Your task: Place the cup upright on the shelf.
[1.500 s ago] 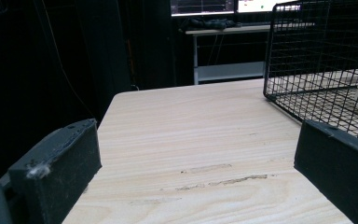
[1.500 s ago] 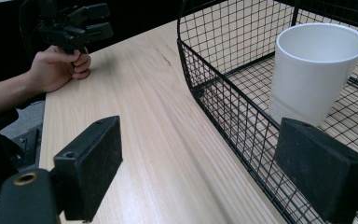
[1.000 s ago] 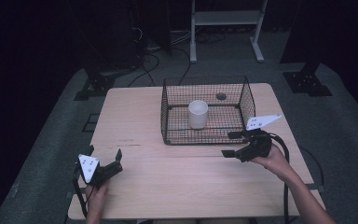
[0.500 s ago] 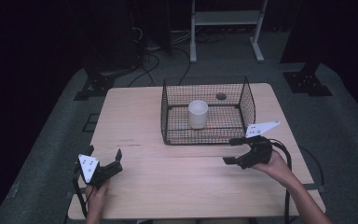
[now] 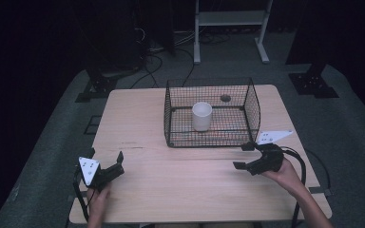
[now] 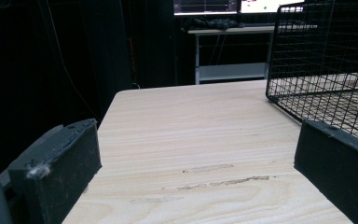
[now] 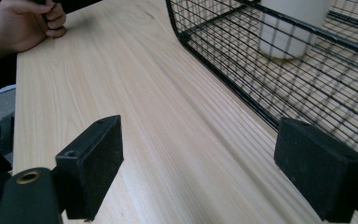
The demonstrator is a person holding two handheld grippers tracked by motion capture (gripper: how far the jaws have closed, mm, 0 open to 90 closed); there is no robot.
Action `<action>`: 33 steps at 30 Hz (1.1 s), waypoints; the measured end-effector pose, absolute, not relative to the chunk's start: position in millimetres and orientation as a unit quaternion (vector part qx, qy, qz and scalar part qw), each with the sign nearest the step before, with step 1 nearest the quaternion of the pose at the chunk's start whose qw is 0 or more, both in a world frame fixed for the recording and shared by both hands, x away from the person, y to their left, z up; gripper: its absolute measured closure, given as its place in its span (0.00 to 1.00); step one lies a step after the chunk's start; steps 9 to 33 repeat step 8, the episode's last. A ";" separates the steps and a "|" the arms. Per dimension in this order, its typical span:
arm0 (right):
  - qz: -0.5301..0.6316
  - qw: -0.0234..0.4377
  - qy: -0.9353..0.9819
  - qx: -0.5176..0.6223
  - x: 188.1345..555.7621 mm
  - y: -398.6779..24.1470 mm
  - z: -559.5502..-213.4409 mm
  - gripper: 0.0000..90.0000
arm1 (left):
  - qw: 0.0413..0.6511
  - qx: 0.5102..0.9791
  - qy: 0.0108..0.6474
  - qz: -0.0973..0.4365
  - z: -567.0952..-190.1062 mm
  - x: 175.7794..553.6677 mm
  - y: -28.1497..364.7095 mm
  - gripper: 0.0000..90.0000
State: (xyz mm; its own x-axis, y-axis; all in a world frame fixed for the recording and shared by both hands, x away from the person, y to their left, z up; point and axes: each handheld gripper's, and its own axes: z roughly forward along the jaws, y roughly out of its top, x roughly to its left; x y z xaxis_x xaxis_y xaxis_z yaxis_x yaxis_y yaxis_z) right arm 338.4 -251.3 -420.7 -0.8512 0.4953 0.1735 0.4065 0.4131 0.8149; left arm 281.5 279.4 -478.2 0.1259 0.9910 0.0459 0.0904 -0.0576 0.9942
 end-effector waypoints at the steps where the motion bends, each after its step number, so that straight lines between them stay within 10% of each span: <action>1: 0.471 0.049 0.838 0.273 337.9 -254.4 -422.4 0.16 | 0.492 0.566 0.477 0.457 -478.2 281.5 279.1 0.00; 33: 0.500 0.082 0.811 0.291 313.3 -271.6 -437.5 0.17 | 0.491 0.566 0.479 0.458 -478.1 281.6 279.2 0.00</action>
